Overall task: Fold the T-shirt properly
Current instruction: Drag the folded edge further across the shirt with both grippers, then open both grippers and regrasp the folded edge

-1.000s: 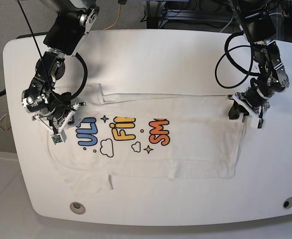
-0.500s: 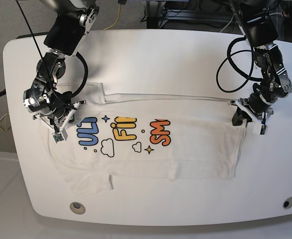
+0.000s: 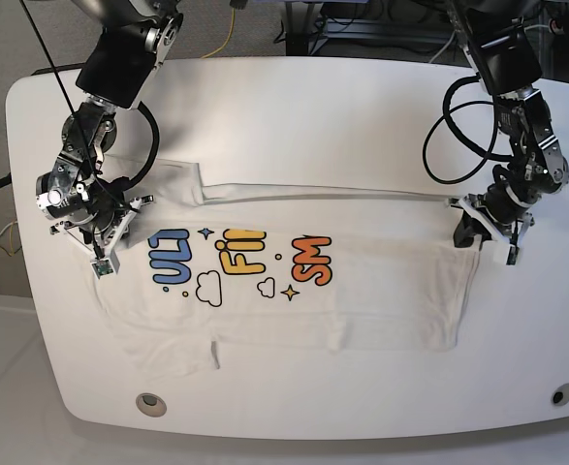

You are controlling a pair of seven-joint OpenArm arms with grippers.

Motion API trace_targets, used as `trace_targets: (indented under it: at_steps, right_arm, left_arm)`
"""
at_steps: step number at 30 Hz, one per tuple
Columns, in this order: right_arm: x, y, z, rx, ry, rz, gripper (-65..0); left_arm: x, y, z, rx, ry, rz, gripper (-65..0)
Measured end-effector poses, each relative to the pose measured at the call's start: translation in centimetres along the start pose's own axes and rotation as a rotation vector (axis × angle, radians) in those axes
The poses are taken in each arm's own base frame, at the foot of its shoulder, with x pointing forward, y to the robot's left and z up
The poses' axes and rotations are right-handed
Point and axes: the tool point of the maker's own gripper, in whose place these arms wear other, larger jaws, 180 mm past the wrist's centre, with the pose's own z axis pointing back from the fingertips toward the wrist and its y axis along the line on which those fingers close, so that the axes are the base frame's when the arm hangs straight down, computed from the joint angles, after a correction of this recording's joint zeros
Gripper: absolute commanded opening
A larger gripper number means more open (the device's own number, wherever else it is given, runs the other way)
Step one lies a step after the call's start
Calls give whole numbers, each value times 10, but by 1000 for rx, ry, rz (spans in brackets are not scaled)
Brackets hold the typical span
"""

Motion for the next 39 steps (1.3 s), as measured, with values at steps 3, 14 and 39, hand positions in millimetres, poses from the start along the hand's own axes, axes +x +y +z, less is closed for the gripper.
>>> trace_targets:
  at_steps: [3,14,39]
  right_arm:
    - [-1,-1,0,-11,7,7,-598]
    - [-2,-4,0,-22,6,9,-300]
    - [8,-10,9,-51,-25,19,-166]
  left_arm:
    - [-2,0,0,0,4,0,-616]
    - [-1,0,0,1,4,0,-575]
    - [4,22,13,59,-29,36,-217]
